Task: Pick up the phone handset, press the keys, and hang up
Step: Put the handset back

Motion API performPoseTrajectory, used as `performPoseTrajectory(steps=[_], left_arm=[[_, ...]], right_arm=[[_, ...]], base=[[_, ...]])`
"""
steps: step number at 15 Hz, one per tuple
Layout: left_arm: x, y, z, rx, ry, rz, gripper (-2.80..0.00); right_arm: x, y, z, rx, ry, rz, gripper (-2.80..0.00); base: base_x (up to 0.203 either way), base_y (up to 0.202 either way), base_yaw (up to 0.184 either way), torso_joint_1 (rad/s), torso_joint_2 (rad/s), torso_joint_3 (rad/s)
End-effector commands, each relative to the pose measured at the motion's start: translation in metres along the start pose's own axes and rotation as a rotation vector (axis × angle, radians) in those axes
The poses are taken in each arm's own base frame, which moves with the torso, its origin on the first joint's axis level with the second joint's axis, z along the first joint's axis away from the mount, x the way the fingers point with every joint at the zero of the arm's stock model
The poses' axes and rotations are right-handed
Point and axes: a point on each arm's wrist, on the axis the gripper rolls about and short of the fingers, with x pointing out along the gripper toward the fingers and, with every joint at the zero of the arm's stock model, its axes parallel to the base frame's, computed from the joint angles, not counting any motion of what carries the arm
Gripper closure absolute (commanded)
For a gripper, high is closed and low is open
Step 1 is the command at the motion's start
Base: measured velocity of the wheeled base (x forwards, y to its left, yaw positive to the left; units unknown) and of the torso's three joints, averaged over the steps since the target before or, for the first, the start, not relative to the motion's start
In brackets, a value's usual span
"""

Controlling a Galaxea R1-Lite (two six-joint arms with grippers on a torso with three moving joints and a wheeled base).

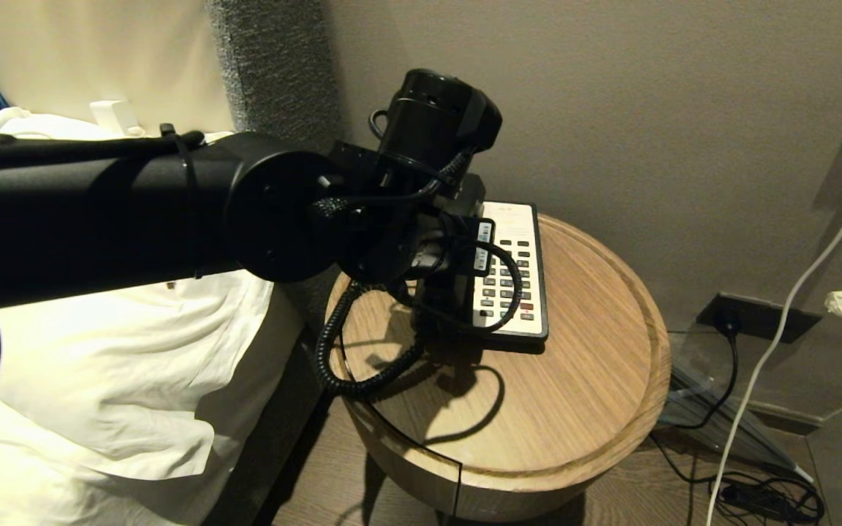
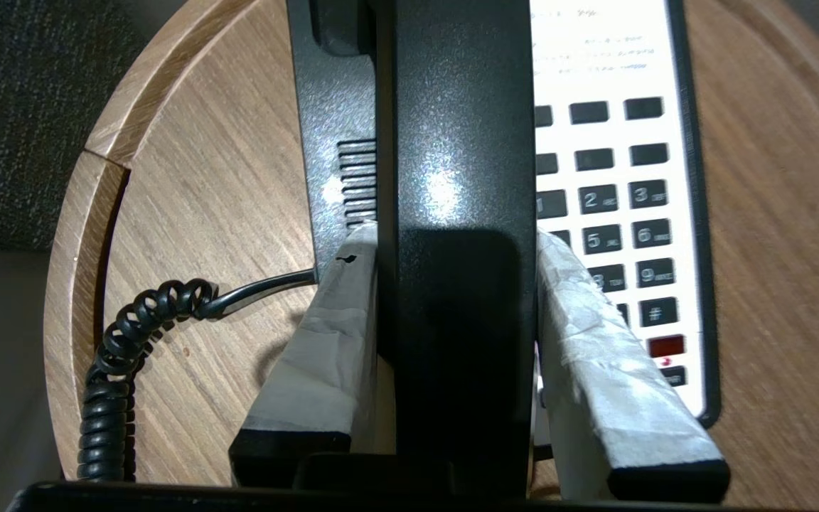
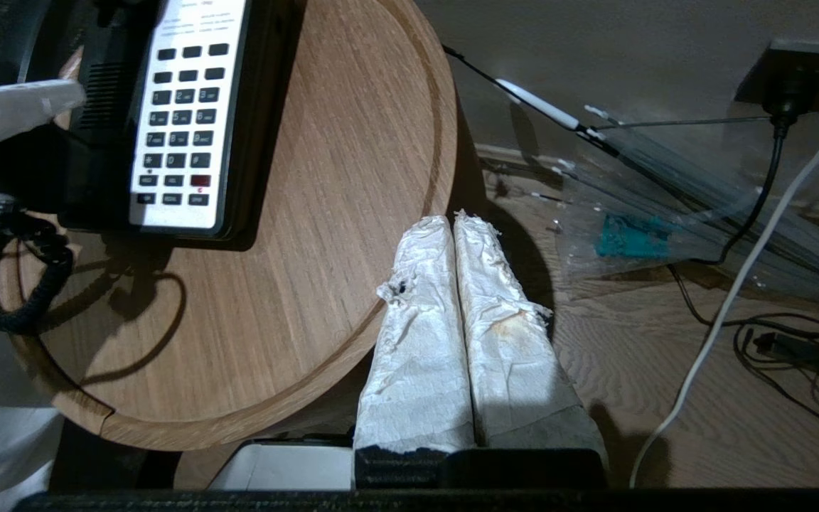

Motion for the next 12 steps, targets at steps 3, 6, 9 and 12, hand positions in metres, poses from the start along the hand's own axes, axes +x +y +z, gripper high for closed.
performPoseTrajectory(steps=[3,6,9,12], left_arm=[[0.012,0.005,-0.003,0.024,0.006,0.077,0.00],[0.017,0.010,-0.002,0.010,0.005,0.093,0.00],[0.017,0.009,0.000,-0.002,-0.003,0.087,0.00],[0.013,0.009,0.007,-0.026,-0.014,0.074,0.00]], right_arm=[[-0.008,-0.004,-0.002,0.011,-0.020,0.007,0.00],[-0.009,-0.005,-0.003,0.010,-0.018,0.005,0.00],[-0.008,-0.005,-0.004,0.007,-0.014,0.003,0.00],[-0.010,-0.009,-0.010,0.004,-0.008,0.001,0.00]], base=[[0.000,0.000,0.000,0.000,0.00,0.000],[0.000,0.000,0.000,0.000,0.00,0.000],[0.000,0.000,0.000,0.000,0.00,0.000],[0.000,0.000,0.000,0.000,0.00,0.000]])
